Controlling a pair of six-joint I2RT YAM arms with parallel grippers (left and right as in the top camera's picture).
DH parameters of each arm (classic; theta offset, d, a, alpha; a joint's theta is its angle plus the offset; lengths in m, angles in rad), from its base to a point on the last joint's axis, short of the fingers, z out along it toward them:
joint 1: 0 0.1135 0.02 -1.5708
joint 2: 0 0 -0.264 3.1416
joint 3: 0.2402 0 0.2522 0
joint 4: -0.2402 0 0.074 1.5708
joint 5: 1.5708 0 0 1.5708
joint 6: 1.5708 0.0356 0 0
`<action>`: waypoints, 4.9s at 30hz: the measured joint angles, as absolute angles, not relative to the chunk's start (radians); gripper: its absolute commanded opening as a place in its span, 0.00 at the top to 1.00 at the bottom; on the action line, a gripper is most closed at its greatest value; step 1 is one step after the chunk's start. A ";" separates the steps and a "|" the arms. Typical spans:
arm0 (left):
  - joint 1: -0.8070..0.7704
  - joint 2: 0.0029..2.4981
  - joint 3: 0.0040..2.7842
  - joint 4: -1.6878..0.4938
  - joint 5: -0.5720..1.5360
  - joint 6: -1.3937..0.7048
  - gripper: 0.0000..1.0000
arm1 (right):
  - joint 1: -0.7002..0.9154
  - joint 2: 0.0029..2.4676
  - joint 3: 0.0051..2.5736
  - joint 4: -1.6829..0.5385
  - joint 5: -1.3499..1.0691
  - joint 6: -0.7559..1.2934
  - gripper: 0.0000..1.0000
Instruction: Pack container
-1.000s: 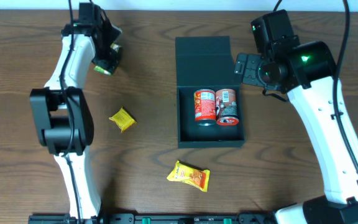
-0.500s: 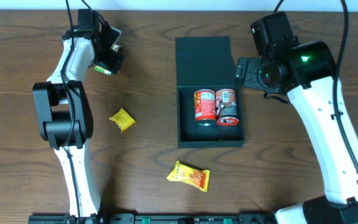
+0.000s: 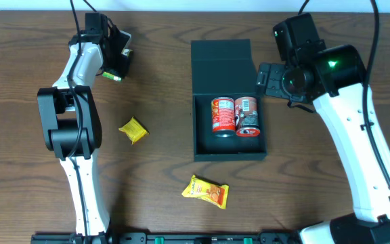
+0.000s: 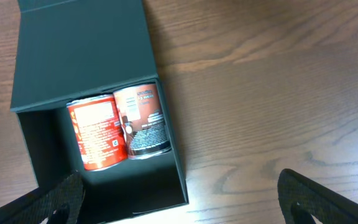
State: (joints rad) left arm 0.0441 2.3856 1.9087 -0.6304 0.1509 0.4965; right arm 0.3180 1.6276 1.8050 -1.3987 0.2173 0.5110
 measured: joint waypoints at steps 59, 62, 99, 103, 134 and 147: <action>0.022 2.279 1.910 -0.689 0.127 0.334 0.51 | 0.318 1.628 1.805 -1.378 0.240 0.511 0.01; 0.022 2.279 1.910 -0.704 0.125 0.376 0.51 | 0.318 1.628 1.805 -1.378 0.240 0.511 0.01; 0.023 2.310 1.908 -0.693 0.079 0.423 0.54 | 0.318 1.628 1.805 -1.387 0.240 0.511 0.01; 0.023 2.310 1.904 -0.686 0.079 0.423 0.54 | 0.318 1.628 1.805 -1.387 0.240 0.511 0.01; 0.022 2.346 1.892 -0.650 0.091 0.394 0.56 | 0.318 1.628 1.805 -1.387 0.240 0.511 0.01; 0.022 2.369 1.892 -0.647 0.074 0.385 0.63 | 0.318 1.628 1.805 -1.387 0.240 0.511 0.01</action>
State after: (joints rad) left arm 0.0223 2.3692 1.8923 -0.6468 0.0738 0.3855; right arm 0.3180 1.6279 1.8050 -1.3869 0.2401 0.5110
